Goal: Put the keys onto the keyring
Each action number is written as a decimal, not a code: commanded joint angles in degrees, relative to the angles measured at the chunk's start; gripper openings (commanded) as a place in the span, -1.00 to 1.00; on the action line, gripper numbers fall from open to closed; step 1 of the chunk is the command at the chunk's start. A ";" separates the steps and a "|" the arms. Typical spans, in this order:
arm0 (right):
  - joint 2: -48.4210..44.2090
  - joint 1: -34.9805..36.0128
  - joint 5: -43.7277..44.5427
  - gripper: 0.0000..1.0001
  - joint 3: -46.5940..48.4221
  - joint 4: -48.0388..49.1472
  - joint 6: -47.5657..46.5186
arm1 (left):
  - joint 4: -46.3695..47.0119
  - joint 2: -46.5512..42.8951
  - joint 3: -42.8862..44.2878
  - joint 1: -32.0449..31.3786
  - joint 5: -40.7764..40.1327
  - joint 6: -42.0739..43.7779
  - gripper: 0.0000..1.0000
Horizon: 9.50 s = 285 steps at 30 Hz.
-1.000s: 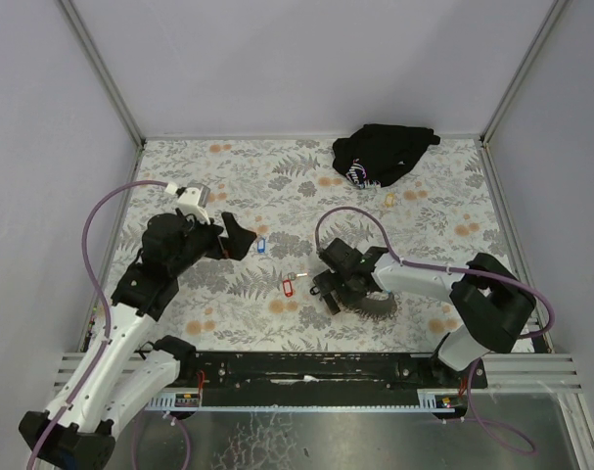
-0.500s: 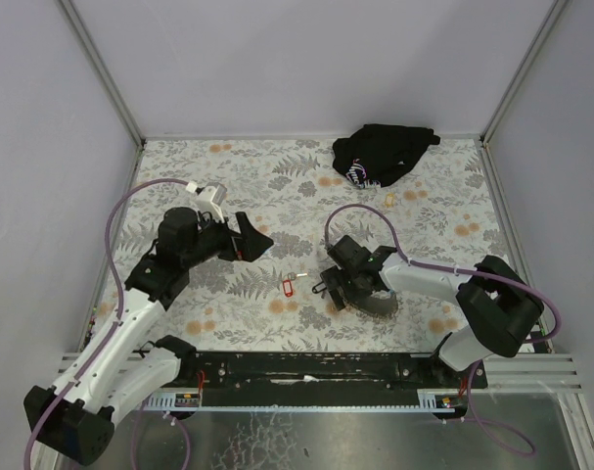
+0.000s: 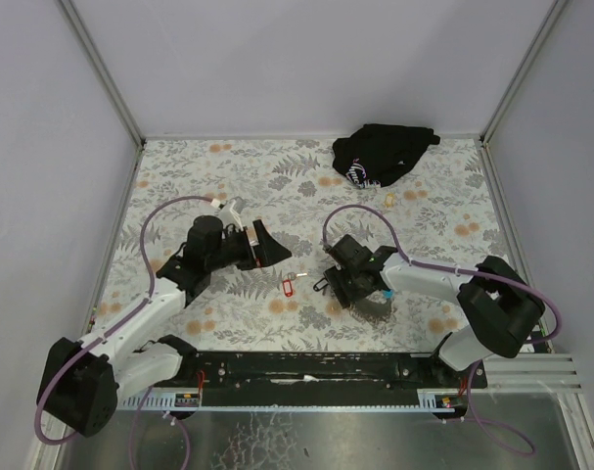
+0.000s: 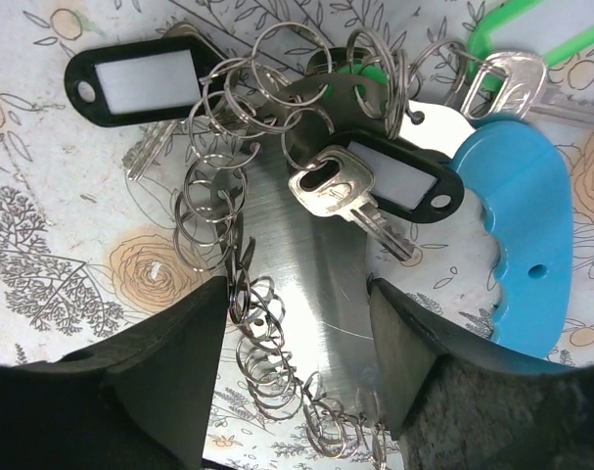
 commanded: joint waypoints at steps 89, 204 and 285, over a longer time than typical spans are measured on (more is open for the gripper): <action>7.94 3.06 -0.54 -0.35 12.23 2.86 -8.57 | 19.15 15.12 -10.17 -14.16 -5.58 -1.81 0.07; -15.01 -4.17 -29.35 -1.00 0.65 15.48 -19.78 | 53.57 29.97 -5.87 -11.77 18.46 16.03 -0.53; -24.48 -19.10 -49.29 -1.00 -5.28 27.57 -11.76 | 67.87 24.76 -9.36 -12.68 8.23 9.04 -0.68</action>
